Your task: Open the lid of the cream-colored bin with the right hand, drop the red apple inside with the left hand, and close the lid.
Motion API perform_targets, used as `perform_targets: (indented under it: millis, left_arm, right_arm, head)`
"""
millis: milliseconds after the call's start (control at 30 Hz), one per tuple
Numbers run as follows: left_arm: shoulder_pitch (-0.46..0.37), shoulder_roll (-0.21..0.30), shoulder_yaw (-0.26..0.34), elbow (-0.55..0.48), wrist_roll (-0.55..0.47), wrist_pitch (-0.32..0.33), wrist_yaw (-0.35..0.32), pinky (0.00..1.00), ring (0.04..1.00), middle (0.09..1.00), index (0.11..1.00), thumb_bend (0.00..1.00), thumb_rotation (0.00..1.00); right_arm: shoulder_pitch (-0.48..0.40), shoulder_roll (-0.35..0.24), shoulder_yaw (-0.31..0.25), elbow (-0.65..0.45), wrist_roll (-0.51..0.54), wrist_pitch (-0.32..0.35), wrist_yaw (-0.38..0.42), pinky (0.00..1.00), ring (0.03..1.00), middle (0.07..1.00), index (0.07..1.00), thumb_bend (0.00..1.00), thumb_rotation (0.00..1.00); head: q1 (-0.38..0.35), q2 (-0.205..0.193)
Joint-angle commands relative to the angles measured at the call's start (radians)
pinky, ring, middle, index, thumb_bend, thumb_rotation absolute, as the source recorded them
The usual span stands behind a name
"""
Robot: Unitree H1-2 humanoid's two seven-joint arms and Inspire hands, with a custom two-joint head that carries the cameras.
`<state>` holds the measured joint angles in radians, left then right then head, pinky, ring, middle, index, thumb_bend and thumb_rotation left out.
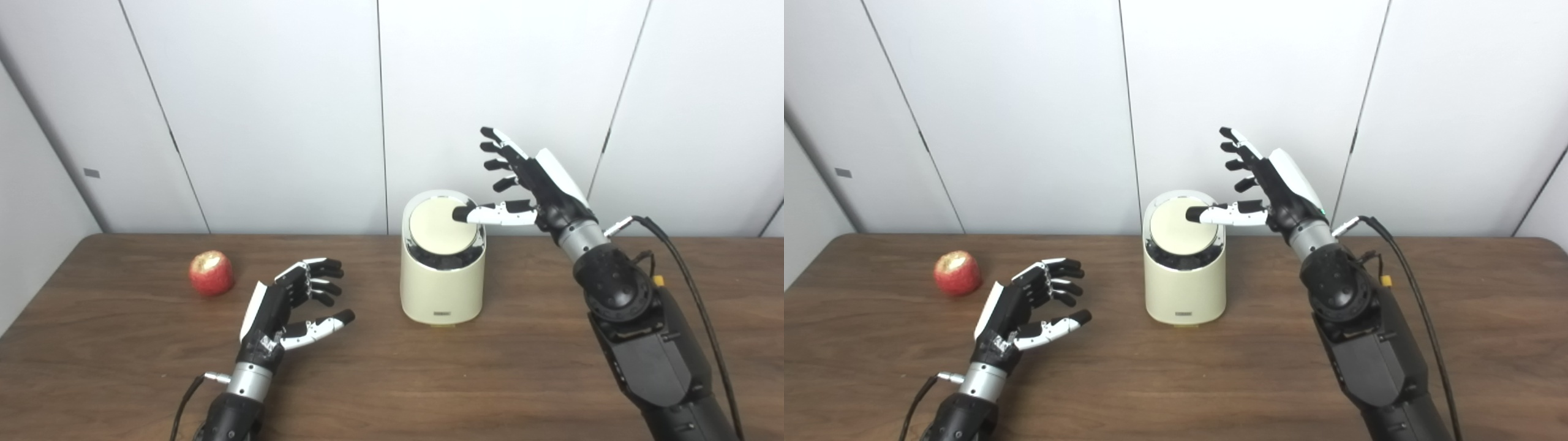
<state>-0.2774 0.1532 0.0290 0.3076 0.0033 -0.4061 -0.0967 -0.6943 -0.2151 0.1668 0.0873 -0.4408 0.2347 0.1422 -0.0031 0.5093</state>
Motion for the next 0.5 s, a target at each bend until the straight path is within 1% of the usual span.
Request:
perform_targets:
  millis: [0, 67, 167, 233, 400, 467]
  left_arm:
    - [-0.005, 0.001, -0.006, 0.031, -0.003, -0.043, -0.003, 0.52, 0.59, 0.687, 0.708, 0.68, 0.03]
    - [-0.01, -0.002, -0.007, 0.037, -0.005, -0.045, -0.003, 0.52, 0.587, 0.685, 0.707, 0.68, 0.04]
    - [-0.014, -0.007, -0.008, 0.045, -0.01, -0.046, -0.005, 0.53, 0.592, 0.687, 0.708, 0.69, 0.03]
    - [-0.017, -0.009, -0.01, 0.047, -0.005, -0.048, -0.002, 0.53, 0.589, 0.686, 0.706, 0.68, 0.01]
    - [-0.021, -0.008, -0.012, 0.051, -0.004, -0.048, -0.003, 0.52, 0.59, 0.688, 0.706, 0.69, 0.03]
    - [-0.02, -0.008, -0.012, 0.051, -0.005, -0.046, -0.003, 0.52, 0.591, 0.688, 0.707, 0.68, 0.03]
  right_arm:
    - [-0.073, 0.001, 0.003, -0.009, -0.012, 0.01, -0.007, 0.68, 0.858, 0.913, 0.955, 0.77, 0.41]
    - [-0.082, 0.002, 0.012, 0.001, -0.018, 0.025, 0.002, 0.7, 0.875, 0.93, 0.962, 0.77, 0.41]
    - [-0.082, 0.004, 0.023, 0.018, -0.022, 0.016, -0.005, 0.7, 0.874, 0.933, 0.96, 0.78, 0.4]
    - [-0.08, 0.004, 0.026, 0.025, -0.017, 0.02, 0.001, 0.72, 0.891, 0.946, 0.968, 0.78, 0.4]
    - [-0.074, 0.005, 0.036, 0.026, -0.022, 0.021, 0.005, 0.74, 0.901, 0.944, 0.97, 0.79, 0.37]
    - [-0.074, 0.004, 0.041, 0.031, -0.026, 0.018, 0.006, 0.74, 0.901, 0.947, 0.973, 0.8, 0.38]
  head:
    - [-0.002, -0.001]
    - [-0.005, -0.002]
    - [-0.01, -0.006]
    - [-0.01, -0.006]
    - [-0.007, -0.003]
    - [-0.008, -0.003]
